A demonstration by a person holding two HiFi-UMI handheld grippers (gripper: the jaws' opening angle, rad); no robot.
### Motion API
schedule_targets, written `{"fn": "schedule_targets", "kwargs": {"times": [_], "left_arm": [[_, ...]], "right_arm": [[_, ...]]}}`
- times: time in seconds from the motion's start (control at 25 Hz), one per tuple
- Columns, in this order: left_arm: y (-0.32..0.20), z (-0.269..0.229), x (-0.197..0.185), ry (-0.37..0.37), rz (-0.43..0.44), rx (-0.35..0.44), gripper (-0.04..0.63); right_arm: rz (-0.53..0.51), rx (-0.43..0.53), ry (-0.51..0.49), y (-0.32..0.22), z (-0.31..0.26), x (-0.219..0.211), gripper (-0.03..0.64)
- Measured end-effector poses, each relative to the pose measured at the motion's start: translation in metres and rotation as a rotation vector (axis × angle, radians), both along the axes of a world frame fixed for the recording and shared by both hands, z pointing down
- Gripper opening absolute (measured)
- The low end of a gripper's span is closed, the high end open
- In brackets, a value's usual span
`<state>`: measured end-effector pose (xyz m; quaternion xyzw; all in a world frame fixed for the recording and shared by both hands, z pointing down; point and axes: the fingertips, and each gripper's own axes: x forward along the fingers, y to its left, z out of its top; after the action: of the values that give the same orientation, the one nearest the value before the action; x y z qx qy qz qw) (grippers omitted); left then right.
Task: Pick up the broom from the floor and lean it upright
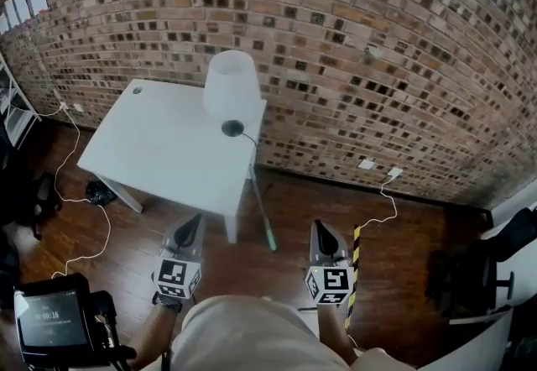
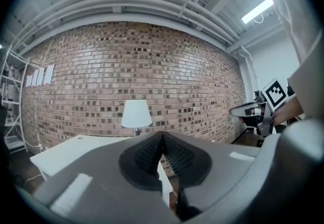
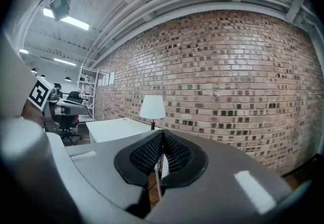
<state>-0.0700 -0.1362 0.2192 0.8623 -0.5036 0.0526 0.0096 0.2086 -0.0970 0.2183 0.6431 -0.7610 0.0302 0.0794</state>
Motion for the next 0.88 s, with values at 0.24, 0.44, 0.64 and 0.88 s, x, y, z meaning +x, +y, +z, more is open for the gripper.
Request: {"fn": "schedule_targets", "kwargs": {"times": [0.24,0.44,0.64,0.88], "left_arm": [[0.013,-0.004,-0.018,0.002,-0.004,0.001,0.002],[0.029,-0.002,-0.033,0.010,0.027,-0.032,0.002],[0.048,0.011,-0.040,0.016,0.057,-0.055,0.002],[0.079,0.039,-0.031,0.034,0.132,-0.137,0.002]], "right_arm": [[0.010,0.020,-0.018,0.011,-0.007,-0.012,0.014],[0.018,0.032,-0.014,0.027,-0.012,-0.029,0.014],[-0.021,0.014,-0.037,0.057,-0.010,-0.046,0.012],[-0.054,0.045,0.079,0.096,-0.016,-0.050,0.012]]}}
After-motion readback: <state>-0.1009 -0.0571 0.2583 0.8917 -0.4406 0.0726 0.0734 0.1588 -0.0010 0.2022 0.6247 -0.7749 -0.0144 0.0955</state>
